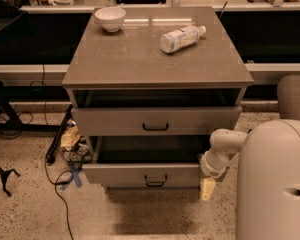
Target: Open middle drawer
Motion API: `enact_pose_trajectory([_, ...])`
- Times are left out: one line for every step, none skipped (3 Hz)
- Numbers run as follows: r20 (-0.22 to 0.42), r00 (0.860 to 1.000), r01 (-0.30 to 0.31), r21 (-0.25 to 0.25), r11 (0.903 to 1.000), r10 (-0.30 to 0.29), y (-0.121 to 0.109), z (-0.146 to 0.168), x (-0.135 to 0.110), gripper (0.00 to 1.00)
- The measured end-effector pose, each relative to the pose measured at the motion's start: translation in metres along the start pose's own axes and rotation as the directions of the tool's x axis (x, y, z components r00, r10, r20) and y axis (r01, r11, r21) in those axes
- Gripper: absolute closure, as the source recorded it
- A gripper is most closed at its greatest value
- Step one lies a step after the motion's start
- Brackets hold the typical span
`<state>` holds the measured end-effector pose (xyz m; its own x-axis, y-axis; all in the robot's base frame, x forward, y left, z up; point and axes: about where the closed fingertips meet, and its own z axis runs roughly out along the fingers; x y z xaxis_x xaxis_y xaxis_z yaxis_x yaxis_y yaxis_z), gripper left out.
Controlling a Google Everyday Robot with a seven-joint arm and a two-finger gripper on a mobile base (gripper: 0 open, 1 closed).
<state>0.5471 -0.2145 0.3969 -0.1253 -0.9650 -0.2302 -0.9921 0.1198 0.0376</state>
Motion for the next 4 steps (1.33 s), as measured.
enact_pose_trajectory([-0.019, 0.996, -0.083, -0.004, 0.9965, 0.083, 0.032, -0.006, 0.021, 0.00])
enact_pose_trajectory([-0.011, 0.993, -0.114, -0.010, 0.9934, 0.114, 0.049, -0.005, 0.029, 0.00])
enact_pose_trajectory([-0.011, 0.993, -0.114, -0.010, 0.9934, 0.114, 0.049, -0.009, 0.029, 0.00])
enact_pose_trajectory([0.005, 0.990, -0.140, -0.009, 0.9901, 0.140, 0.069, -0.005, 0.038, 0.18])
